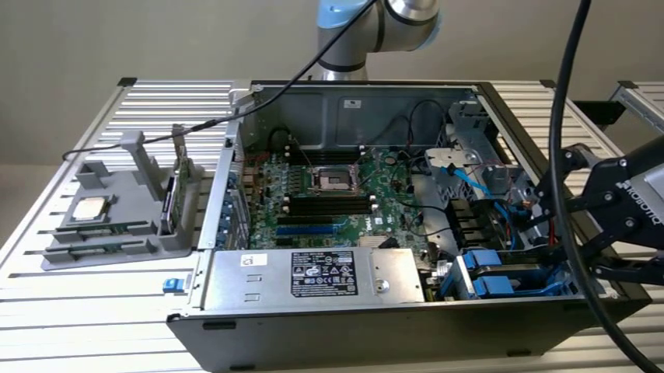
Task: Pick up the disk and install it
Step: 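Insert the disk into the insertion slot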
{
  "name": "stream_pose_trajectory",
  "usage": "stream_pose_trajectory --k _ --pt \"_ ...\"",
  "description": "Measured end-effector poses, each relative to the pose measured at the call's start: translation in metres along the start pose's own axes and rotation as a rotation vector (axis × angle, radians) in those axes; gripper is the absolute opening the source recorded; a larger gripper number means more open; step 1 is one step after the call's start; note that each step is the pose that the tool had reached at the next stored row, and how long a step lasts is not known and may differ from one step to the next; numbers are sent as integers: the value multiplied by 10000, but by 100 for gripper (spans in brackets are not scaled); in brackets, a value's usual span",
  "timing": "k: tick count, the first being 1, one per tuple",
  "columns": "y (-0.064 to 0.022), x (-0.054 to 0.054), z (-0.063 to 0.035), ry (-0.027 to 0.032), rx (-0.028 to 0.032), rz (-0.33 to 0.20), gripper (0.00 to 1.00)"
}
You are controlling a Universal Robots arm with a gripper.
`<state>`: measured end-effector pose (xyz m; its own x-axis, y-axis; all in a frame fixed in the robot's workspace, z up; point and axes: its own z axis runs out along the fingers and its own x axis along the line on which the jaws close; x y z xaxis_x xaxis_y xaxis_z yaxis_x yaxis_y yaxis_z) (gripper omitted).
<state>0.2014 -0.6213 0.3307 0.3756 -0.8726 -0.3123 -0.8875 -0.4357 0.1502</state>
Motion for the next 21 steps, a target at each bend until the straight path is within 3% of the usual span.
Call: stream_pose_trajectory --k 11,14,15,21 --pt "19 34 -16 59 -34 -239 47" --pt "24 45 -20 68 -46 -287 44" --pt "26 48 -20 71 -50 -302 37" --pt "37 70 -25 87 -78 -396 37"
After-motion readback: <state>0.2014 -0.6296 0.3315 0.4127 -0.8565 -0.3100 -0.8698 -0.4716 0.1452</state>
